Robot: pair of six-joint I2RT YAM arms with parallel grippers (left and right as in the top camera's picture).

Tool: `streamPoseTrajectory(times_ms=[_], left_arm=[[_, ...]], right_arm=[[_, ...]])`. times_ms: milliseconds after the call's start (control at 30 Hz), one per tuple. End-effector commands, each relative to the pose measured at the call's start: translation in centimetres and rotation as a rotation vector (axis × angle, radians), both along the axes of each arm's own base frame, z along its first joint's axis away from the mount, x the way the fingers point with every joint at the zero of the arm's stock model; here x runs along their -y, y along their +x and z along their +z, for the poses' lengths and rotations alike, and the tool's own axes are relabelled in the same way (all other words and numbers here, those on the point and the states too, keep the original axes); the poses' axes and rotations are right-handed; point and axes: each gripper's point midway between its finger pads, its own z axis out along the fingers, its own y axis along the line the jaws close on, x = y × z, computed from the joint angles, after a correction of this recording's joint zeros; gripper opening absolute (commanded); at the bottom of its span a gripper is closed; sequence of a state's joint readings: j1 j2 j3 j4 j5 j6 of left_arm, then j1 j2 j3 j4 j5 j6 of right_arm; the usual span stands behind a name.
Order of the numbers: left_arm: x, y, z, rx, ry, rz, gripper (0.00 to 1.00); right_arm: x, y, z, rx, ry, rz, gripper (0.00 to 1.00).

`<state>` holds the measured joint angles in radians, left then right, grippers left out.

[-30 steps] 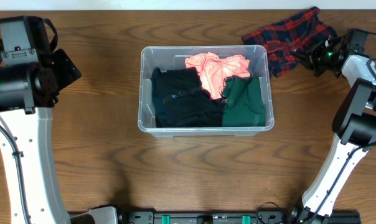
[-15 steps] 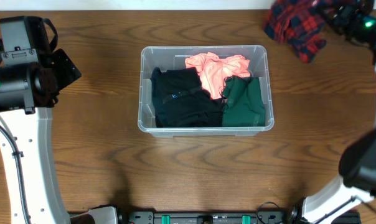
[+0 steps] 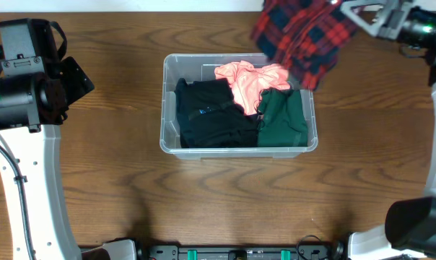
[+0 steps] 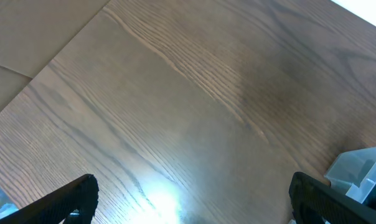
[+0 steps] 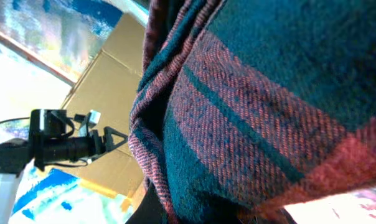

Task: Pack container
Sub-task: 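Lift the plaid shirt with the right gripper and lower it into the bin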

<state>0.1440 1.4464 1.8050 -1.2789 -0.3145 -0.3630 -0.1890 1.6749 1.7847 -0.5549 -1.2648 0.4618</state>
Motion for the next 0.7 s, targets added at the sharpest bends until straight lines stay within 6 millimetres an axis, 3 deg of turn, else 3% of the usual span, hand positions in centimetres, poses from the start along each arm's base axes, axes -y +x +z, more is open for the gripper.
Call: streamPoseTrajectory(times_ms=[0, 133, 267, 333, 500, 667], left_arm=[[-0.3, -0.3, 0.0, -0.004, 0.007, 0.016, 0.98], [-0.3, -0.3, 0.0, -0.004, 0.007, 0.016, 0.98], [-0.3, -0.3, 0.0, -0.004, 0.007, 0.016, 0.98], [-0.3, -0.3, 0.0, -0.004, 0.007, 0.016, 0.98], [-0.3, -0.3, 0.0, -0.004, 0.007, 0.016, 0.98], [-0.3, -0.3, 0.0, -0.004, 0.007, 0.016, 0.98]], right_arm=[[-2.9, -0.8, 1.5, 0.049, -0.08, -0.059, 0.01], [-6.6, -1.4, 1.5, 0.079, -0.135, -0.049, 0.01], [-10.6, -4.3, 1.3, 0.13, -0.138, 0.129, 0.01], [-11.7, -5.7, 0.7, 0.156, -0.154, 0.203, 0.01], [-11.7, -7.1, -2.1, 0.166, -0.259, 0.254, 0.01], [-10.6, -6.5, -4.2, 0.075, -0.345, 0.176, 0.01]])
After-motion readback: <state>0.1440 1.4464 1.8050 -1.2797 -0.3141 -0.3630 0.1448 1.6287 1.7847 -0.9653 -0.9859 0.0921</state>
